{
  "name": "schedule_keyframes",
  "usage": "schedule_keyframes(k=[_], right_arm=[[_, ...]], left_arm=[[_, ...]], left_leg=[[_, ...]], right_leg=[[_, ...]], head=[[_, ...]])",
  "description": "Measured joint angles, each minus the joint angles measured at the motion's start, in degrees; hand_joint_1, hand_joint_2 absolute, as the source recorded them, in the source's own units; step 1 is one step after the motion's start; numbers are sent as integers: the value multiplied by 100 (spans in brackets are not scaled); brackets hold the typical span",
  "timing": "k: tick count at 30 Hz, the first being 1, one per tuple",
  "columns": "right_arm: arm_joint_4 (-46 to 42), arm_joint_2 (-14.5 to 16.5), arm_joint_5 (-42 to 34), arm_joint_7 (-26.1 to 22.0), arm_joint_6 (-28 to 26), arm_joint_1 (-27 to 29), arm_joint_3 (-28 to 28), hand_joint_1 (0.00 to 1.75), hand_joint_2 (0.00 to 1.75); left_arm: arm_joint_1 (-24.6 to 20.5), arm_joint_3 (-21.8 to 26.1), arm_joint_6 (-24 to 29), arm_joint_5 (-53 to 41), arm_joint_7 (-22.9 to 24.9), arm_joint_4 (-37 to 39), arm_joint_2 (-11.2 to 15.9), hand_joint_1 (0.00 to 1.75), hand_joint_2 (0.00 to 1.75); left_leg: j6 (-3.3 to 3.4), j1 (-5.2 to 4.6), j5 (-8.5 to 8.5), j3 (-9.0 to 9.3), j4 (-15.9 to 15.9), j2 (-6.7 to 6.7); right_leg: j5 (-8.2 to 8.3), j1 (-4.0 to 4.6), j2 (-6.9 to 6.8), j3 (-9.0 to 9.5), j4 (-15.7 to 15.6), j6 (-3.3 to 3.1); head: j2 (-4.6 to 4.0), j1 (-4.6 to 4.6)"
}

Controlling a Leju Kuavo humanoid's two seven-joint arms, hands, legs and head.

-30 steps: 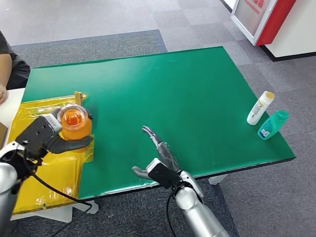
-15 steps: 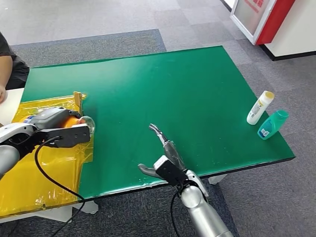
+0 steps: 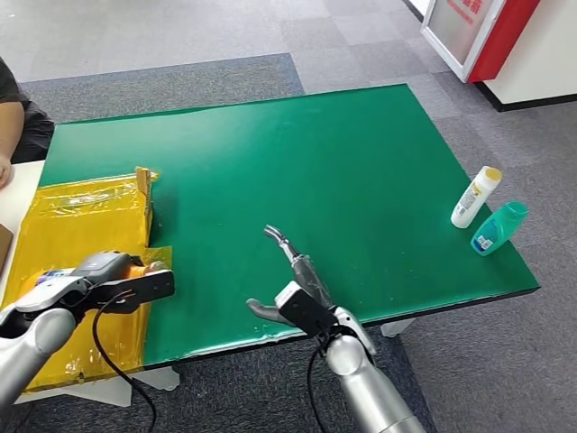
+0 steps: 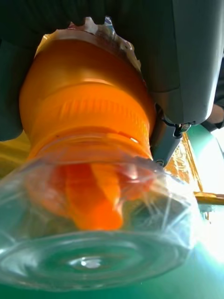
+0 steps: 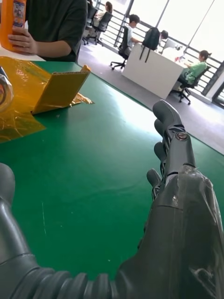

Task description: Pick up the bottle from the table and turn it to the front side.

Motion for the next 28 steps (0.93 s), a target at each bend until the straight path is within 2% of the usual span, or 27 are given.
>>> schedule_keyframes(k=[7, 10, 13, 14, 17, 20, 22, 25, 28], right_arm=[[27, 5, 13, -10, 15, -2, 25, 0, 175], [27, 5, 25, -11, 16, -2, 25, 0, 175], [27, 5, 39, -11, 14, 0, 25, 0, 175], [27, 5, 43, -11, 14, 1, 25, 0, 175], [25, 5, 53, -11, 14, 6, 25, 0, 175], [22, 5, 58, -7, 9, 22, 21, 0, 175], [15, 3, 48, -5, -19, 58, 16, 0, 175], [-30, -10, 5, -29, -92, 157, -5, 0, 175], [-99, -31, -19, -53, -122, 245, -36, 0, 175]], left_arm=[[93, 481, 254, -397, 30, 369, -458, 172, 175], [151, 707, 400, -659, 19, 451, -671, 151, 175], [203, 938, 492, -862, -2, 494, -882, 37, 175], [223, 1011, 517, -914, -14, 501, -946, 0, 131], [297, 1214, 590, -1065, -40, 506, -1134, 0, 0], [436, 1423, 633, -1024, -170, 455, -1298, 0, 0], [641, 1612, 632, -594, -437, 272, -1347, 0, 0], [1104, 1969, 627, 474, -873, -231, -1323, 0, 0], [1518, 2220, 626, 991, -1013, -723, -1246, 0, 0]], left_leg=[[0, 0, 0, 1, 0, -1], [0, 0, 0, 1, 0, -1], [0, 0, 0, 1, 0, -1], [0, 0, 0, 1, 0, -1], [0, 0, 0, 0, 0, -1], [0, 0, 0, 0, 0, 0], [-1, 0, -2, 1, 0, 2], [-5, 1, -5, 1, -1, 4], [-8, 2, -10, 1, -1, 4]], right_leg=[[0, 0, 0, 1, 1, 0], [0, 0, 0, 0, 1, 0], [0, 0, 0, 1, 0, 0], [0, 0, 0, 1, 0, 0], [0, 0, 0, 1, 0, 0], [0, 0, 1, 1, 0, 0], [0, 0, 2, 0, 0, 0], [-4, 1, 3, -3, 1, -2], [-9, 1, 3, -6, 1, -4]], head=[[0, -1], [0, 0], [0, 1], [0, 1], [0, 1], [0, 0], [0, -1], [0, -1], [0, -1]])
